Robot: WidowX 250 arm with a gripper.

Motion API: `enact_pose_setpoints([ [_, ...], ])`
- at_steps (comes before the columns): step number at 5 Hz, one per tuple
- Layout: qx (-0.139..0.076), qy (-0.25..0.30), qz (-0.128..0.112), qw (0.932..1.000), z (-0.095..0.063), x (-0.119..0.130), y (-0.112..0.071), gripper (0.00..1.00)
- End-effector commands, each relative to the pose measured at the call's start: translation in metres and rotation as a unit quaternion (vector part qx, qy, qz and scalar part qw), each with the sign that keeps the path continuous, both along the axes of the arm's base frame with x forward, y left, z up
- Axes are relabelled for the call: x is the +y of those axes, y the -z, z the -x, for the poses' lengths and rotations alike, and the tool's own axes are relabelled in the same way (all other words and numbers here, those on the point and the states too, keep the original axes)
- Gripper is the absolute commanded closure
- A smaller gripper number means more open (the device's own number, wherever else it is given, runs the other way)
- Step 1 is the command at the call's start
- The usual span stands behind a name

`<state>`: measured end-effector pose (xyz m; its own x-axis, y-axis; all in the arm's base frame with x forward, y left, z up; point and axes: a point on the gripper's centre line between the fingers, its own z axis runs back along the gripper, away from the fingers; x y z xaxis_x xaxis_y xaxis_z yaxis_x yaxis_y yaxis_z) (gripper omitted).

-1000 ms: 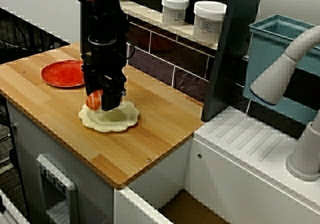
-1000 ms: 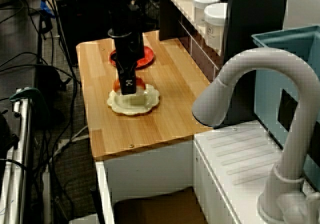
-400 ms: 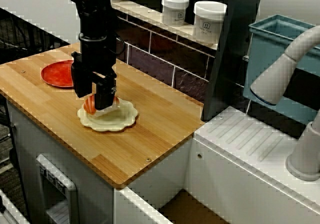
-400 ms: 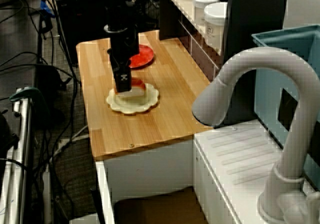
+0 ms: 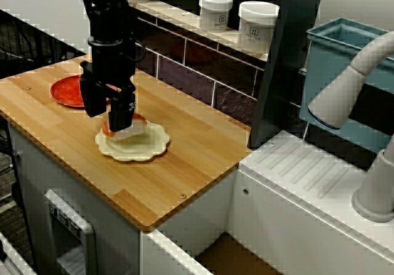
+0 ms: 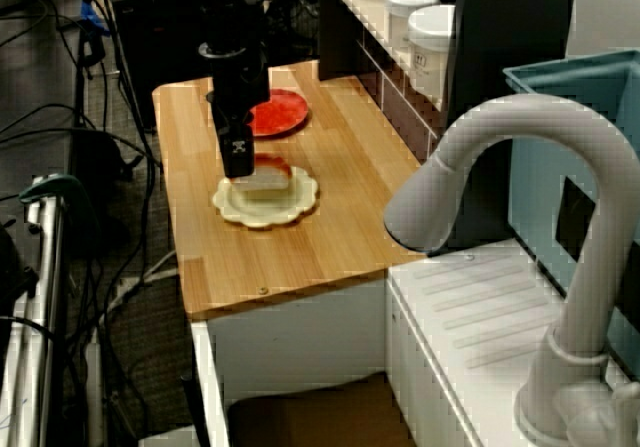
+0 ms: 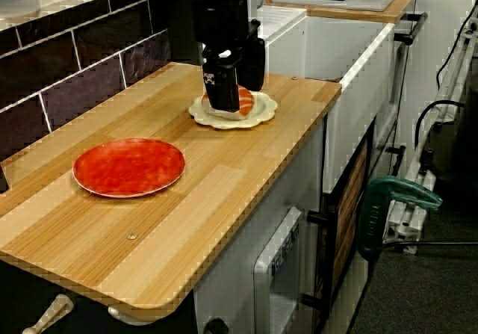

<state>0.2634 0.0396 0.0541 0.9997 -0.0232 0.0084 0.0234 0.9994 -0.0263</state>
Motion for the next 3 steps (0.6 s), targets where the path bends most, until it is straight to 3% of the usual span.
enact_pose_setpoints([
  [1,-0.031,0.001,-0.008,0.9995,0.004,0.0,-0.005,0.0],
  [3,-0.032,-0.01,-0.011,0.9994,-0.009,-0.006,0.007,0.0],
])
